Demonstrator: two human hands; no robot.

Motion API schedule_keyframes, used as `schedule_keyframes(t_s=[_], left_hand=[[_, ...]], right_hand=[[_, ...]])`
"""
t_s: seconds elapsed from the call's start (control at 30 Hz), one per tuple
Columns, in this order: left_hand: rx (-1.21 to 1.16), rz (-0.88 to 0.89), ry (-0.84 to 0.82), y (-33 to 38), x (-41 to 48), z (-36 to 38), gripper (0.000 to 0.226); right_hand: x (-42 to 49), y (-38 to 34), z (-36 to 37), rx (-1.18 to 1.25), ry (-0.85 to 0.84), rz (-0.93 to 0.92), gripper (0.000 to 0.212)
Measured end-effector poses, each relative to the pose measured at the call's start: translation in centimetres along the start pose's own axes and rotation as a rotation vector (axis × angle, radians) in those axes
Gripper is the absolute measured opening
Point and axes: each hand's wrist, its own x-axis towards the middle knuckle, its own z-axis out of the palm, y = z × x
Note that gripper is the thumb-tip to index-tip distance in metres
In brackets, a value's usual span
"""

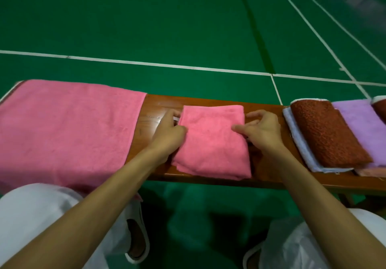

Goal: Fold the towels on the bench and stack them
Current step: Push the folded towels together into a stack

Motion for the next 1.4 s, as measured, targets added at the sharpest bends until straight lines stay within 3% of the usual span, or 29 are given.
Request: schedule_keyframes(t_s=[0.1, 0.2, 0.27, 0.37, 0.5, 0.6, 0.9, 1.07, 1.23, 1.33, 1.4], left_hand=[[0.341, 0.136, 0.121, -0.7, -0.1, -0.9, 0.02], [0.67, 0.377, 0.276, -1.0, -0.9, -1.2, 0.049], [0.671, 0.575, 0.197, -0.8, -1.4, -0.9, 0.065], [0.833, 0.791, 0.003, -1.1, -1.4, 0.0, 0.071], [1.093, 0.732, -0.158, -3.5, -0.1, 0.9, 0.076], [1.133, 0.642, -0.143, -4.2, 1.4, 1.6, 0.078], [1.075, 0.604, -0.146, -3.4, 2.4, 2.0, 0.081], [0.849, 0.68, -0.195, -3.6, 1.0, 0.7, 0.078], [0.899, 0.844, -0.191, -5.1, -0.9, -2.3, 0.088], [0.95, 0.887, -0.212, -6.3, -1.7, -3.2, 0.1], [0.962, 0.905, -0.21, -6.8, -2.2, -3.4, 0.099]], right_hand=[[-0.7, -0.2, 0.0, -0.007, 0.064, -0.117, 0.063], [-2.0, -0.2, -0.2, -0.13, 0.176, -0.349, 0.062], [-2.9, -0.1, -0.3, -0.217, 0.128, -0.574, 0.068], [-4.1, 0.4, 0.5, -0.391, -0.098, -0.802, 0.082], [-3.7, 2.5, 2.4, -0.626, -0.287, -0.842, 0.08], [-1.9, 3.2, 2.2, -0.688, -0.308, -0.791, 0.076], [0.7, 4.1, 1.3, -0.696, -0.272, -0.709, 0.071], [0.6, 4.7, 0.3, -0.449, -0.257, -0.698, 0.07], [-3.9, 6.3, -2.0, -0.377, -0.241, -0.875, 0.085], [-5.9, 7.7, -2.0, -0.524, -0.27, -0.969, 0.101], [-6.1, 8.5, -1.7, -0.56, -0.238, -1.007, 0.098]])
